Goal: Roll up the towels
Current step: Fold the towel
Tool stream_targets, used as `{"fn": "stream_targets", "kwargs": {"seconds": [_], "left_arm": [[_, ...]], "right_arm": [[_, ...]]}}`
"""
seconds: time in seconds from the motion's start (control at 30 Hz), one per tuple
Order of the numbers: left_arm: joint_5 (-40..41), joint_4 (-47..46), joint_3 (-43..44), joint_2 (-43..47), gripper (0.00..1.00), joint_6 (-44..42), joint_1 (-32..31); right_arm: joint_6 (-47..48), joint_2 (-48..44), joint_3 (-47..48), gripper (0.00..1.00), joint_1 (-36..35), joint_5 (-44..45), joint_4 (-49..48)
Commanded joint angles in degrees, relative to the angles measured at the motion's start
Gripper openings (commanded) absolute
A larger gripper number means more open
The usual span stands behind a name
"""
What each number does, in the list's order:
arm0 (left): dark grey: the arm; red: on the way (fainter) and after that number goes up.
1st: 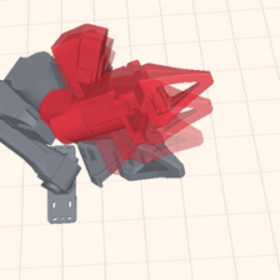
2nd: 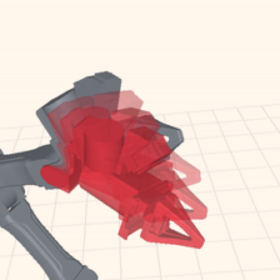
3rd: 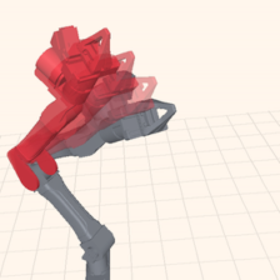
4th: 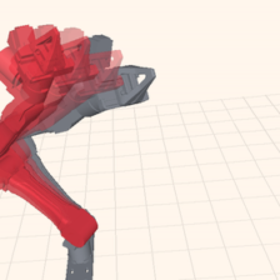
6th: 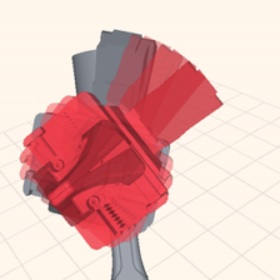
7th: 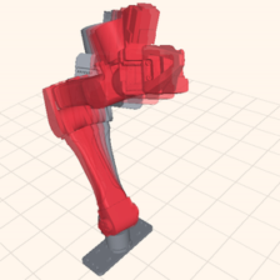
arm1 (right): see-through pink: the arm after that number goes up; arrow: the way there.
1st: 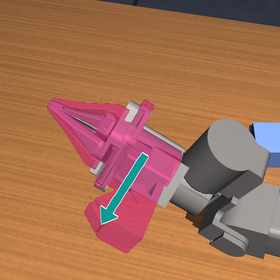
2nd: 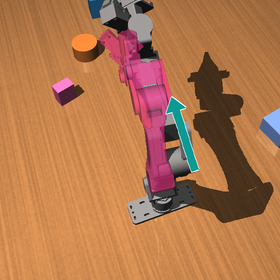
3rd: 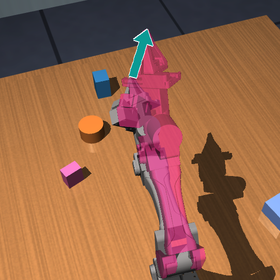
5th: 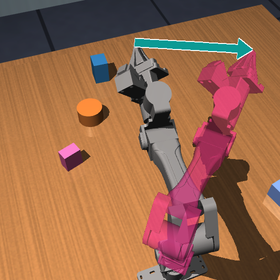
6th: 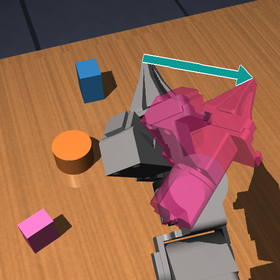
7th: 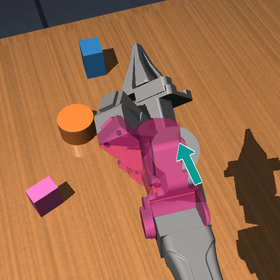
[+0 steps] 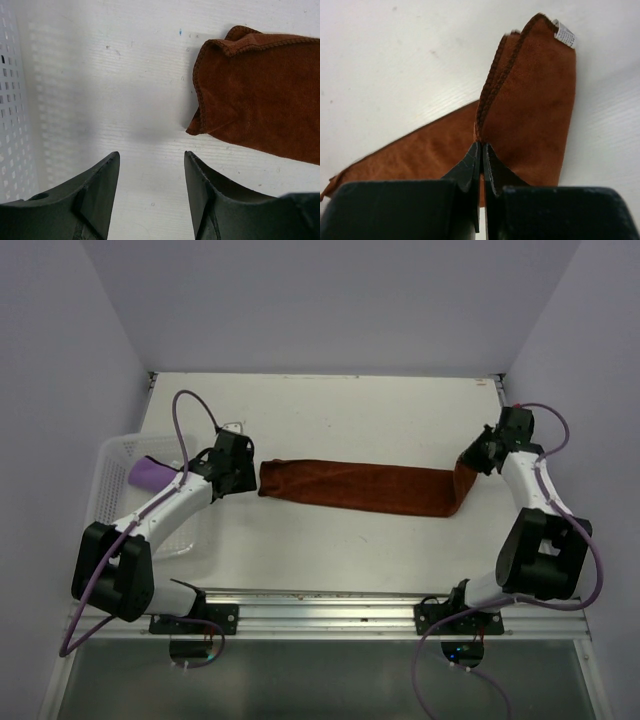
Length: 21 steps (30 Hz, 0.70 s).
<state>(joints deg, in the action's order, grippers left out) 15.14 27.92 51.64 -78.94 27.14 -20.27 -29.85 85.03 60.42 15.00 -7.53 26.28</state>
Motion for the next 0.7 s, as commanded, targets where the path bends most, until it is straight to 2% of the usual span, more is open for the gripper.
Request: {"fn": "stream_targets", "kwargs": {"seconds": [0.0,0.17,0.27,0.5,0.67], "left_arm": [[0.86,-0.41,1.01,1.86,0.59,-1.65,0.5],[-0.54,-0.68,0.39,3.0,0.66,-2.09,1.29],[-1.6,-0.76,0.31,3.17,0.66,-2.26,1.64],[-3.18,-1.29,-0.04,3.96,0.67,-2.26,2.69],[-3.8,-1.29,-0.05,4.49,0.67,-2.26,2.96]], "right_arm": [[0.58,-0.4,4.26,0.0,-5.49,-2.14,0.35],[-3.1,0.92,6.02,0.0,-12.88,-1.53,-0.53],[-4.86,2.15,9.09,0.0,-18.95,0.32,-0.27],[-8.12,8.82,20.23,0.0,-31.51,4.1,0.78],[-9.53,14.01,28.24,0.0,-37.23,5.42,2.45]]}}
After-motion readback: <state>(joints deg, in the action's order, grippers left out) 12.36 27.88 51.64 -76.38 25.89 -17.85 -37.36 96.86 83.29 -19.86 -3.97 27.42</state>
